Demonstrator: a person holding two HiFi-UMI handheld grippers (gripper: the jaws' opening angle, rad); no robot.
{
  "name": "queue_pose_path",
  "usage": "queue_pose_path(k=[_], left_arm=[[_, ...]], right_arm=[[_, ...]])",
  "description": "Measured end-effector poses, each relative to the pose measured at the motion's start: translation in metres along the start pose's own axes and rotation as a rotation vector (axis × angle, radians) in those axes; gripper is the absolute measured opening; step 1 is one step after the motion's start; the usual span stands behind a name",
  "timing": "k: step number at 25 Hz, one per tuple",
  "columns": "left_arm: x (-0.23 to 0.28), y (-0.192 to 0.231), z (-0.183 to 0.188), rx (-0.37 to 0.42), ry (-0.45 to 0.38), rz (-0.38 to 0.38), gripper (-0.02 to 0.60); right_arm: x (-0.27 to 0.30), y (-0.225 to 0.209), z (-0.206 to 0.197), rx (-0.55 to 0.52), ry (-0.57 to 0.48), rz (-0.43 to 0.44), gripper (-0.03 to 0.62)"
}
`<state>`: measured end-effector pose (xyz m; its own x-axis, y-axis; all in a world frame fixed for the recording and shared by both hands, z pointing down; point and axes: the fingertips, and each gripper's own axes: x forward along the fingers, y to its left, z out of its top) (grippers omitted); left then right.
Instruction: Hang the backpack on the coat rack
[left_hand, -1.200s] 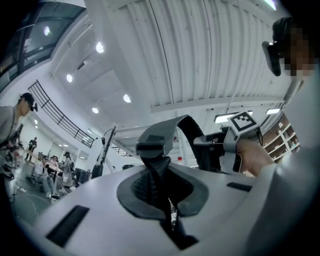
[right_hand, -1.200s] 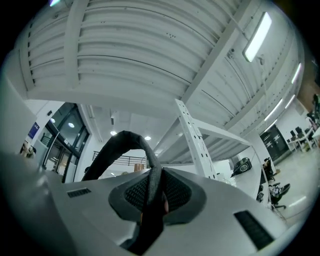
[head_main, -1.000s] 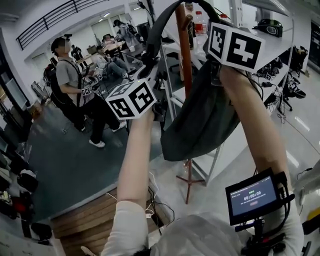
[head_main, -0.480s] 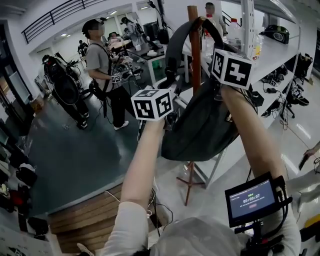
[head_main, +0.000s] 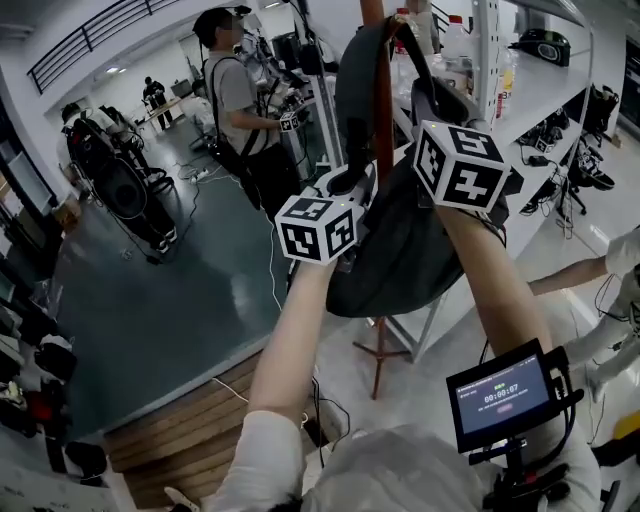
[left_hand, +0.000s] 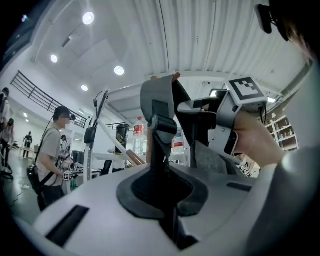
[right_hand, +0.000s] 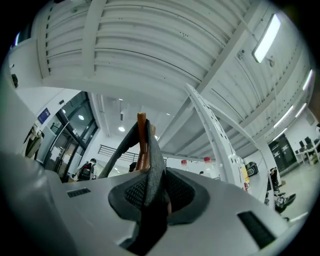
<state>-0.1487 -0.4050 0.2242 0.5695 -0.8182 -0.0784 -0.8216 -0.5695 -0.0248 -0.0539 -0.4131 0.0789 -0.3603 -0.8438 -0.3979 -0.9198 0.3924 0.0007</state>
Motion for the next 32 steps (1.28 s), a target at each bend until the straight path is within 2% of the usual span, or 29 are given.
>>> queue_pose_path(k=[5,10,16,19,23,28,31,32], left_arm=[[0.0,-0.012,-0.007,-0.004,-0.038,-0.01,0.005],[-0.008,-0.022,-0.005,0.056,-0.1,-0.004,0.006],[-0.038,-0.026,0.006,0.125,-0.185,0.058,0.011],[-0.055,-0.025,0.014,0.174,-0.203,0.099,0.011],[-0.073,-0.022,0.022,0.208,-0.22,0.11,0.011],[-0.093,-0.017,0.022,0.198,-0.268,0.083,0.043],[-0.114,-0.002,0.022,0.099,-0.327,0.11,0.048],[-0.12,-0.002,0.022,0.058,-0.349,0.086,0.06]], right_arm=[[-0.011,0.001,0.004,-0.027,-0.066,0.01,0.046],[-0.018,-0.002,0.005,-0.022,-0.122,0.024,0.048],[-0.024,-0.004,0.002,0.014,-0.145,0.049,0.056],[-0.025,-0.002,0.0,0.039,-0.148,0.066,0.06],[-0.023,0.003,-0.002,0.06,-0.135,0.084,0.061],[-0.023,0.01,-0.005,0.052,-0.125,0.104,0.061],[-0.023,0.007,-0.009,0.055,-0.112,0.098,0.068],[-0.023,0.006,-0.01,0.06,-0.112,0.101,0.074]])
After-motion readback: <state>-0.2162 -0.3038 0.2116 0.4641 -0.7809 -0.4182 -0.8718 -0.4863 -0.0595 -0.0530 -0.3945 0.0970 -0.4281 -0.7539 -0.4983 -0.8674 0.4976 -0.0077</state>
